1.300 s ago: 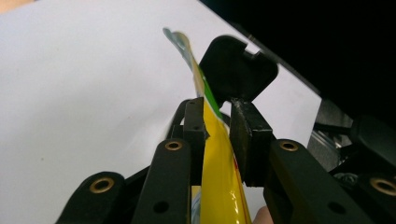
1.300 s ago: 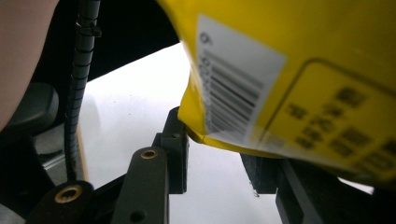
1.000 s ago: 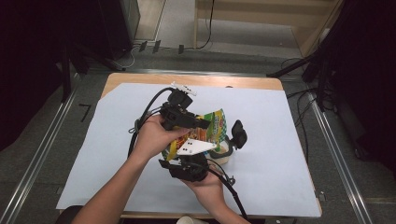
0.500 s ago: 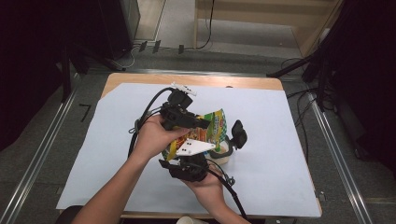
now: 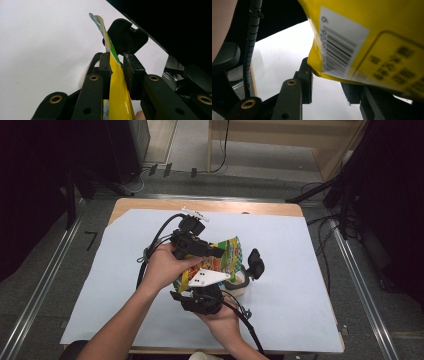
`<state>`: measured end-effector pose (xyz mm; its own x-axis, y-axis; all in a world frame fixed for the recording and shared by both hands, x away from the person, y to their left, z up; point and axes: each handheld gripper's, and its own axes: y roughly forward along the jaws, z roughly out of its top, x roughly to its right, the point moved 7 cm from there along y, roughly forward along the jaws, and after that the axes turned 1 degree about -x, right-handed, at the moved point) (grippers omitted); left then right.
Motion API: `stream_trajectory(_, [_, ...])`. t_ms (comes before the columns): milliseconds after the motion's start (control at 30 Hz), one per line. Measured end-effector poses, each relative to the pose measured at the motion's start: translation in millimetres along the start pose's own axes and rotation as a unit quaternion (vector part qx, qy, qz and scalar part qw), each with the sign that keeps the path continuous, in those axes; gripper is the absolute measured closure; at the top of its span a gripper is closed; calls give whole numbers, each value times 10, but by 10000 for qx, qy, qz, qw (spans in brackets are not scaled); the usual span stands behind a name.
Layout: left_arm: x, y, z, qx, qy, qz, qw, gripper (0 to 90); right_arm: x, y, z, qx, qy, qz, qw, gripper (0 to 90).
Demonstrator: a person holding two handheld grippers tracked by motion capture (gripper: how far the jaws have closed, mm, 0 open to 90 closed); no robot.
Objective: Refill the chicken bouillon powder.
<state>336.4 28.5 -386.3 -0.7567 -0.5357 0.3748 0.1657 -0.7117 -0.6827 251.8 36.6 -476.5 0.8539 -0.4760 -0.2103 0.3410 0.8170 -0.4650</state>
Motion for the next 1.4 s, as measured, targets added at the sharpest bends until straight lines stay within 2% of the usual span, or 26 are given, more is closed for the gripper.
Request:
stream_trajectory(100, [-10, -9, 7, 19, -51, -40, 10000, 772, -8, -10, 12, -1, 51, 47, 10000, 657])
stream_trajectory(700, [-58, -31, 8, 41, -194, -80, 9998, 770, -19, -18, 17, 20, -40, 85, 10000, 658])
stream_trajectory(1033, [-50, -24, 3, 24, -187, -86, 9998, 775, 5, -20, -12, 3, -47, 64, 10000, 658])
stream_trajectory(1133, [-71, -41, 7, 51, -258, -105, 9996, 773, 0, -31, -2, 30, -96, 59, 9999, 658])
stream_trajectory(1400, [-100, -44, 15, 72, -354, -107, 9993, 768, -38, -50, 14, 49, -12, 146, 9999, 657])
